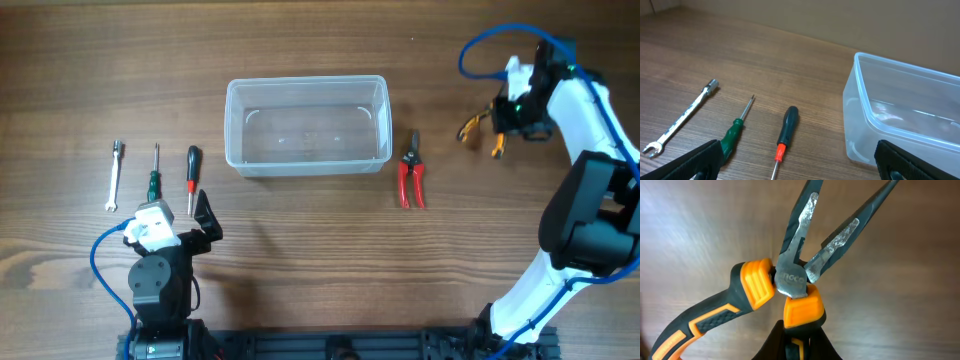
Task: Pack container
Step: 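Lift the pliers with the right gripper and carry toward the container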
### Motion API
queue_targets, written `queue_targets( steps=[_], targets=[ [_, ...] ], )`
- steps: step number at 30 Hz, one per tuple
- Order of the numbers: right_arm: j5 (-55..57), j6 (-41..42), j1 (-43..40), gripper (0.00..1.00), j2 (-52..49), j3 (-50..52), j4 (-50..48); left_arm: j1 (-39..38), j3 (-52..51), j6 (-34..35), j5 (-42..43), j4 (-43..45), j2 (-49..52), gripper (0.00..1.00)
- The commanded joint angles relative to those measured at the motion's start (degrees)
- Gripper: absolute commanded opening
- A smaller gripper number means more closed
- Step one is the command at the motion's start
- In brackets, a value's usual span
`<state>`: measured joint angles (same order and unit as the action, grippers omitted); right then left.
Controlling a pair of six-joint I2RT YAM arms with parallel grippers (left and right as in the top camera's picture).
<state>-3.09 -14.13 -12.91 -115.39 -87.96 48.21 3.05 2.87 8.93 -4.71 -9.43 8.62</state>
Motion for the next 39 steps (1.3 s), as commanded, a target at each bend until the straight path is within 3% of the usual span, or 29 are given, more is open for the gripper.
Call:
queue_targets(
  steps=[1, 9, 18, 28, 39],
  targets=[
    [-3.2, 0.6, 0.0, 0.04, 0.1, -7.1, 1.1, -0.2, 0.0, 0.5, -0.5, -0.1, -0.3, 1.0],
    [-8.5, 0.0, 1.3, 0.04, 0.2, -18.0, 3.1, -0.2, 0.0, 0.5, -0.5, -0.1, -0.3, 1.0],
    [-8.6, -7.6, 9.5, 0.04, 0.3, -25.4, 5.0, -0.2, 0.0, 0.5, -0.5, -0.1, -0.3, 1.0],
    [-8.6, -19.5, 23.0, 0.04, 0.3, -26.2, 4.6, -0.2, 0.0, 0.5, -0.5, -0.1, -0.3, 1.0],
    [-8.7, -32.4, 32.3, 0.04, 0.3, -26.2, 3.3, -0.2, 0.0, 0.5, -0.5, -0.1, -0.3, 1.0]
  ],
)
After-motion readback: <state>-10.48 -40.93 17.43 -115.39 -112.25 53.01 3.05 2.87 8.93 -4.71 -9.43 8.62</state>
